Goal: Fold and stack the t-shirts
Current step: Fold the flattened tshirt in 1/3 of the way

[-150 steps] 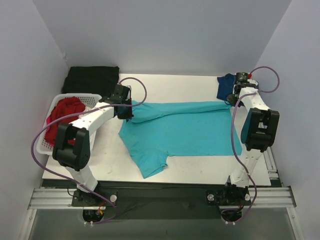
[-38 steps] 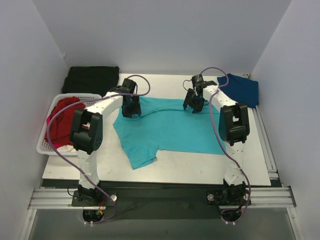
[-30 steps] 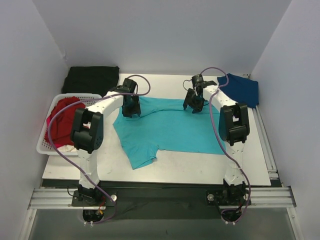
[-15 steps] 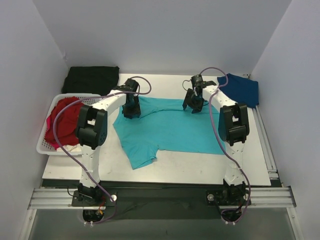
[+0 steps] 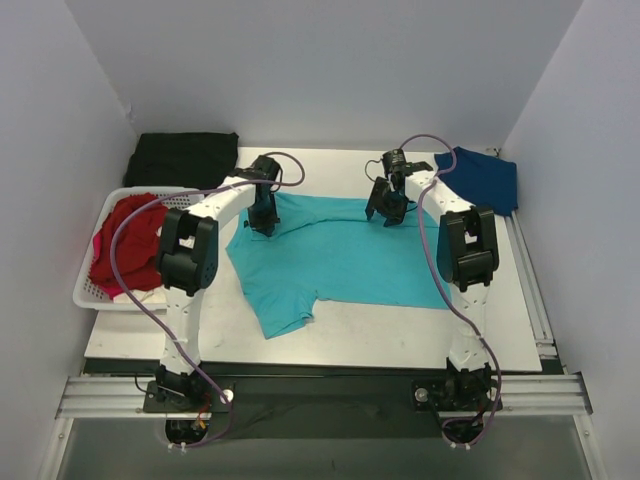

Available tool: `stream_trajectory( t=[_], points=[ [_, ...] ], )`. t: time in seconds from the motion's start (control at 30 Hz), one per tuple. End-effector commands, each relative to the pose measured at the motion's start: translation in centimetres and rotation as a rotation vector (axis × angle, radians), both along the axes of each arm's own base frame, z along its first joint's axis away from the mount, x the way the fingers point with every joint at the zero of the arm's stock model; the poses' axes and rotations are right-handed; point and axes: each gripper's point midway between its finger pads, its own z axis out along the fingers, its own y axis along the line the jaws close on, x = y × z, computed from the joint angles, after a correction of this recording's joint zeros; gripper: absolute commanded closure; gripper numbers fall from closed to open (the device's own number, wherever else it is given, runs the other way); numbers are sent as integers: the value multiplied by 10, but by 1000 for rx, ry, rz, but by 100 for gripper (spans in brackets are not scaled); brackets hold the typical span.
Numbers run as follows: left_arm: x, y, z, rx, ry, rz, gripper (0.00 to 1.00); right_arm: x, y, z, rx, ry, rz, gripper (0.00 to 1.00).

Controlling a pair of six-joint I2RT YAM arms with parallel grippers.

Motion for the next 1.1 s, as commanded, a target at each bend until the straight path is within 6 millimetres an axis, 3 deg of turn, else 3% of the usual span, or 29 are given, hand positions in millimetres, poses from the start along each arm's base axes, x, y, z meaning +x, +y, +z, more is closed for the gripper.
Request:
stream_trajectory(
  t=[0.0, 0.33, 0.6, 0.8, 0.93, 1.07],
  points=[
    [14, -5, 15, -1, -44, -4, 100, -1, -2, 12, -14, -2, -9, 51],
    [37, -13, 58, -38, -146, -8, 100, -3, 1, 18, -3, -10, 7, 52],
    [62, -20, 84, -65, -227, 2, 100, -4, 32, 29, 19, -43, 120, 52],
    [84, -24, 81, -78, -255, 18, 100, -5, 64, 35, 33, -70, 231, 52],
    [96, -23, 62, -73, -236, 31, 100, -9, 91, 38, 27, -93, 317, 52],
    [102, -20, 45, -54, -218, 48, 100, -14, 101, 36, 23, -93, 353, 52]
  ],
)
